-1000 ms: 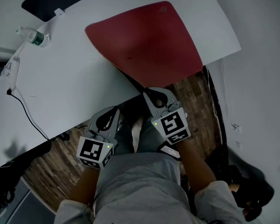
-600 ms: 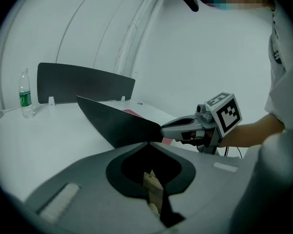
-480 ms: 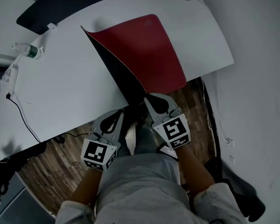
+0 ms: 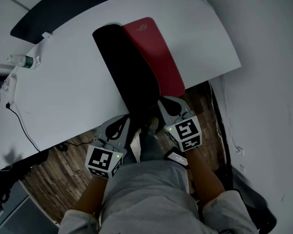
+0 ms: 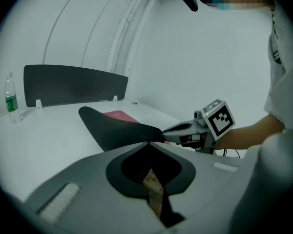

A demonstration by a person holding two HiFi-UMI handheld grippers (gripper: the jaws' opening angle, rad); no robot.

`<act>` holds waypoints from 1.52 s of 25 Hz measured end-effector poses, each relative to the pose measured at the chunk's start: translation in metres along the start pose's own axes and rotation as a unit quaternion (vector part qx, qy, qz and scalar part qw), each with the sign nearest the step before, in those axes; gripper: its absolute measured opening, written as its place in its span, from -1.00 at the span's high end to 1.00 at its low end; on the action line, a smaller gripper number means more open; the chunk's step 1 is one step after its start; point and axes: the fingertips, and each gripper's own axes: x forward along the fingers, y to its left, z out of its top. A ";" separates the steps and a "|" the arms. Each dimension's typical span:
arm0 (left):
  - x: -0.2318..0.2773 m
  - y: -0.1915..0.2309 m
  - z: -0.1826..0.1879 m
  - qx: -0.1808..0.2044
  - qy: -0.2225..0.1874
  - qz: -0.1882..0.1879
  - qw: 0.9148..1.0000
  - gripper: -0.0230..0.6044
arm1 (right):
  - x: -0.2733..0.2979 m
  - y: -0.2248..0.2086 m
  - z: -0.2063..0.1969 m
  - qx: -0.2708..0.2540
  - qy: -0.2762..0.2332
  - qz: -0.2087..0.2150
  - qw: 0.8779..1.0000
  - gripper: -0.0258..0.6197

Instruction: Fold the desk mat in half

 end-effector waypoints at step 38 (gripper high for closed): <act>0.070 -0.044 0.012 0.009 0.029 -0.019 0.999 0.87 | -0.005 -0.109 -0.074 0.057 0.061 -0.055 0.995 0.83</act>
